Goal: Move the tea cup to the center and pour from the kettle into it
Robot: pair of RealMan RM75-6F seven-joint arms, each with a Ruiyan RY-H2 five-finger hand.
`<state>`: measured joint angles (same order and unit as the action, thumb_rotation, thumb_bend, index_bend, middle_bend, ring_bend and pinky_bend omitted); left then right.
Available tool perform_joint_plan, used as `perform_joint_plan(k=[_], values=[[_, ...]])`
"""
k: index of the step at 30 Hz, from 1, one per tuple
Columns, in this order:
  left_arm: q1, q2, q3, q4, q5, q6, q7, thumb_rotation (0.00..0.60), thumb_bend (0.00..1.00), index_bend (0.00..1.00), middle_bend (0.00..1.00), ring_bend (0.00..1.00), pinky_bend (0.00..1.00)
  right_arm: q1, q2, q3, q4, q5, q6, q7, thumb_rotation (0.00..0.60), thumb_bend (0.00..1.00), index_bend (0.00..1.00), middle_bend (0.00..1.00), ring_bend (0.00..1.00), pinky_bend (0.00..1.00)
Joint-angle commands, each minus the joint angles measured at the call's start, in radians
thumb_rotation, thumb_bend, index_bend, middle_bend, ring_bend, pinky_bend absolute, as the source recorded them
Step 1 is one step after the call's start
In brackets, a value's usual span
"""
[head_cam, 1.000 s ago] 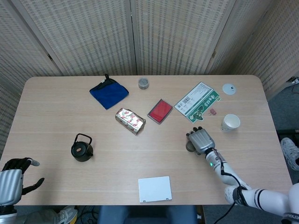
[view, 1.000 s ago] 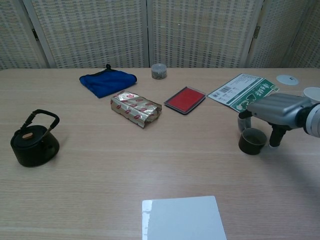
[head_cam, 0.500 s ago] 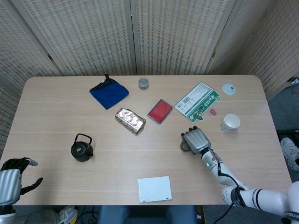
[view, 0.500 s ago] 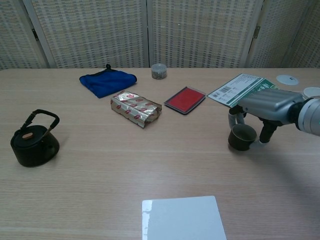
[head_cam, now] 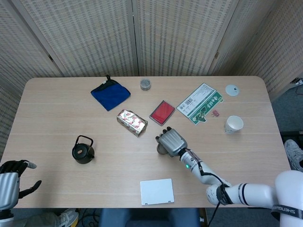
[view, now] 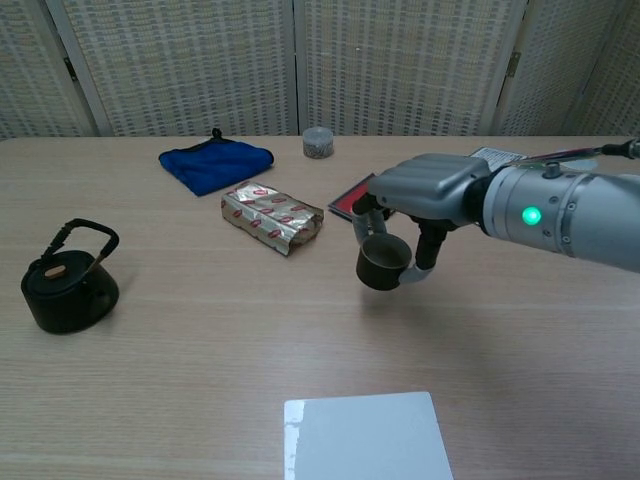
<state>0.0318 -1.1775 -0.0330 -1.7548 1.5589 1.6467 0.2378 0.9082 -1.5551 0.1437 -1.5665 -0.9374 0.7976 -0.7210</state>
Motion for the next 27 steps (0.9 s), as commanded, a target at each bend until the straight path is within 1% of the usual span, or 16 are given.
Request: perform_joint_plan(k=[1,10,16,27], values=[[0.0,0.0,0.0,-0.001,-0.001,0.0,0.003,0.6,0.15,0.45,0.4,0.34,0.22,0.052,-0.04,0.013,0.011,0.053,-0.009,-0.045,0.6,0.26,0.5,0.46,0.27,0.26],[-0.001,0.002,0.001,-0.01,0.004,-0.003,0.015,0.6,0.15,0.45,0.4,0.34,0.22,0.169,-0.141,0.023,0.067,0.166,-0.01,-0.122,0.6,0.26,0.5,0.46,0.27,0.26],[-0.001,0.0,0.001,-0.015,0.006,-0.004,0.026,0.6,0.15,0.45,0.4,0.34,0.22,0.24,-0.204,0.033,0.124,0.217,-0.012,-0.146,0.6,0.26,0.5,0.46,0.27,0.26],[0.006,0.004,0.003,-0.014,0.003,0.001,0.027,0.6,0.15,0.45,0.4,0.34,0.22,0.33,-0.28,0.022,0.226,0.295,-0.019,-0.185,0.6,0.26,0.5,0.44,0.27,0.26]])
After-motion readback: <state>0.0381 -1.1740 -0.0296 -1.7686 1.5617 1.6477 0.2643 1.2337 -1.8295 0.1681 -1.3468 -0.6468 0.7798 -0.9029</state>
